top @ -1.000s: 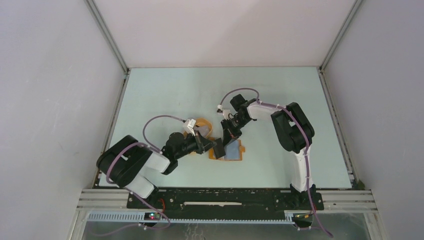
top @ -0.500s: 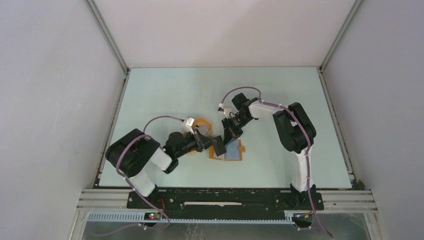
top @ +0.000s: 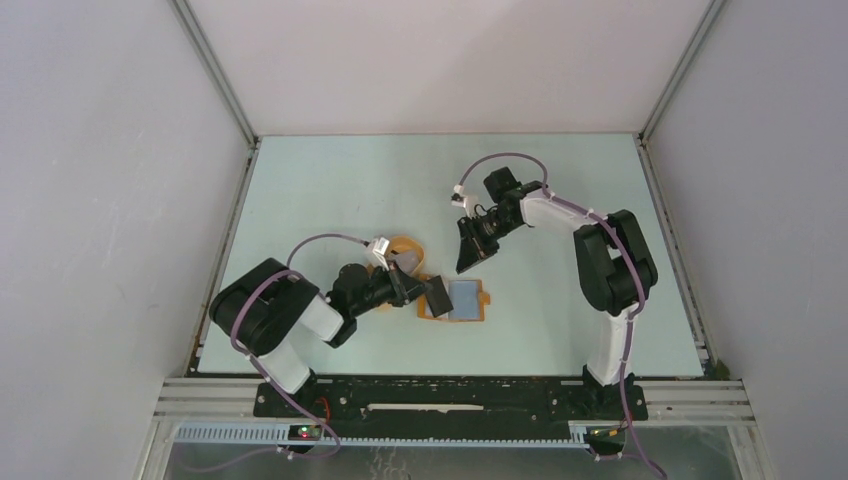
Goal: Put the credit cards into the card holder
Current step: Insert the credit card into the card holder.
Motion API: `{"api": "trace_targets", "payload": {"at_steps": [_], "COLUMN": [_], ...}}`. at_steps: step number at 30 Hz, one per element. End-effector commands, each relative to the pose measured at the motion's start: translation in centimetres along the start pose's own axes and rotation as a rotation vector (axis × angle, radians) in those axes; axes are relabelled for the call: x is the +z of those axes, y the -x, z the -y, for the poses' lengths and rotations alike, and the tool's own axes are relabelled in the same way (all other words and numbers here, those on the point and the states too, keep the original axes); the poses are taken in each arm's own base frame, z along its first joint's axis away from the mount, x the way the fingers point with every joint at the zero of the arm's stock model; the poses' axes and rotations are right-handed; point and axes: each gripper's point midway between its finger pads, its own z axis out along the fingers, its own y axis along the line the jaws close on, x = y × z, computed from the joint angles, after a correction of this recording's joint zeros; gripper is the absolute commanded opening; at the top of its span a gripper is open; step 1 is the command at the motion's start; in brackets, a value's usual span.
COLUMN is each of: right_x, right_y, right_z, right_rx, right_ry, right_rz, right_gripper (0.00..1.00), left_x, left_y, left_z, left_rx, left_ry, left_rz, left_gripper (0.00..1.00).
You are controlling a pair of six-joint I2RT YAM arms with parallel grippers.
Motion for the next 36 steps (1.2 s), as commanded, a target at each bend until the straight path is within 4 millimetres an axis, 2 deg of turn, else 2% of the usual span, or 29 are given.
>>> {"api": "trace_targets", "payload": {"at_steps": [1, 11, 27, 36], "right_x": [-2.4, -2.6, 0.1, 0.8], "right_y": [1.6, 1.0, -3.7, -4.6], "right_z": [-2.0, -2.3, -0.3, 0.7], "right_rx": [-0.137, -0.173, -0.216, -0.21], "right_ry": [-0.024, -0.027, -0.112, -0.143], "right_rz": [0.052, 0.035, -0.197, -0.247], "right_gripper": [0.22, 0.22, 0.22, 0.21], "left_x": [0.2, 0.3, 1.3, 1.8], "left_y": [0.3, 0.4, 0.0, -0.4], "left_z": [0.4, -0.2, 0.1, -0.3], "left_rx": [0.034, 0.097, 0.072, 0.064], "left_ry": [0.015, 0.104, 0.106, 0.119], "left_rz": [-0.01, -0.03, -0.044, -0.057], "left_gripper": [0.0, 0.0, 0.0, 0.0]}}
